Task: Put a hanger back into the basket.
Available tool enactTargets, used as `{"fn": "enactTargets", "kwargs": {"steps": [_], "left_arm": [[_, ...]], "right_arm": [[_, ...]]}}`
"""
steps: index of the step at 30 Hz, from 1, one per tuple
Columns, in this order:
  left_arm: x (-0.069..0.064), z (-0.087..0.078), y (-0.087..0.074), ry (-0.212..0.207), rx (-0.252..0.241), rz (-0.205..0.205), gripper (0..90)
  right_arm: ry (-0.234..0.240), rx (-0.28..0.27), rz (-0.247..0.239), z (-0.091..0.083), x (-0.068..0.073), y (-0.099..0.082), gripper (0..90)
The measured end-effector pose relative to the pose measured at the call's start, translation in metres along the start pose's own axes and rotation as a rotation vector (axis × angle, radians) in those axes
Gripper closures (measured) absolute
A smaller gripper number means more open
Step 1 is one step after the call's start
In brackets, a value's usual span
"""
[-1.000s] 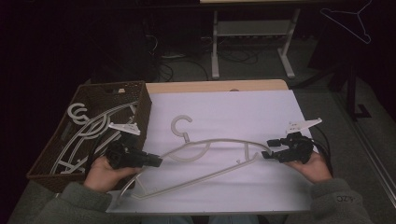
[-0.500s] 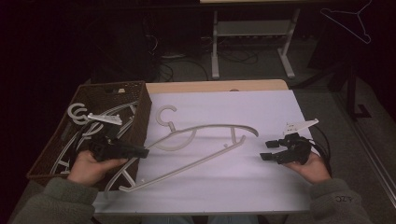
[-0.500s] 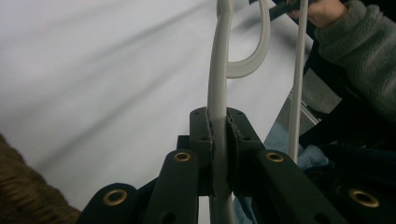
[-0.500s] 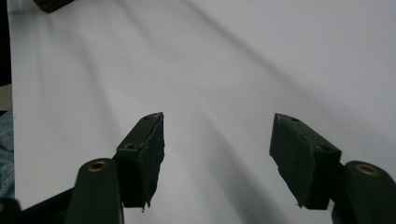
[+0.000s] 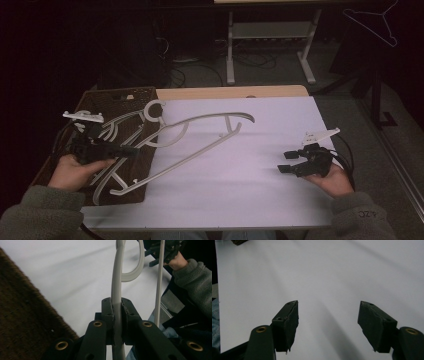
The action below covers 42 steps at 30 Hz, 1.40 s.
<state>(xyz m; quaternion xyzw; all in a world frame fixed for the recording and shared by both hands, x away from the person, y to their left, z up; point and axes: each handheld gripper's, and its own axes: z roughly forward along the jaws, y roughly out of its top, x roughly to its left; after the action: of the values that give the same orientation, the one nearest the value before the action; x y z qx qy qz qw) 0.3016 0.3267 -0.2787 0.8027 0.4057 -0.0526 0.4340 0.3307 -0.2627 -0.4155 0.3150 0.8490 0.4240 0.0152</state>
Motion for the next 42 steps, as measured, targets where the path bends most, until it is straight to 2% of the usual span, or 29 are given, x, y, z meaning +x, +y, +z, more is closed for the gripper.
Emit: {"fn": "enactTargets", "kwargs": {"steps": [11, 17, 20, 28, 33, 39, 42], "left_arm": [[0.028, -0.028, -0.003, 0.058, -0.042, -0.050, 82.4], [0.047, -0.033, -0.009, 0.064, -0.069, -0.112, 82.5], [0.057, -0.040, -0.013, 0.078, -0.079, -0.129, 82.5], [0.082, -0.060, -0.021, 0.136, -0.111, -0.193, 82.5], [0.097, -0.070, -0.022, 0.171, -0.116, -0.225, 82.5], [0.117, -0.085, -0.023, 0.218, -0.157, -0.268, 82.5], [0.127, -0.092, -0.025, 0.238, -0.158, -0.276, 82.5]], "right_arm": [[0.003, 0.004, -0.009, 0.001, 0.002, 0.001, 30.9], [0.002, 0.004, -0.001, -0.001, 0.004, 0.000, 30.9], [-0.001, 0.009, -0.008, 0.000, 0.005, 0.000, 30.9], [0.003, 0.020, -0.015, 0.003, 0.006, 0.000, 30.6], [0.004, 0.022, -0.018, 0.004, 0.006, 0.001, 30.6], [0.003, 0.021, -0.010, 0.003, 0.005, 0.000, 30.5], [0.003, 0.019, -0.006, 0.002, 0.004, 0.000, 30.4]]}}
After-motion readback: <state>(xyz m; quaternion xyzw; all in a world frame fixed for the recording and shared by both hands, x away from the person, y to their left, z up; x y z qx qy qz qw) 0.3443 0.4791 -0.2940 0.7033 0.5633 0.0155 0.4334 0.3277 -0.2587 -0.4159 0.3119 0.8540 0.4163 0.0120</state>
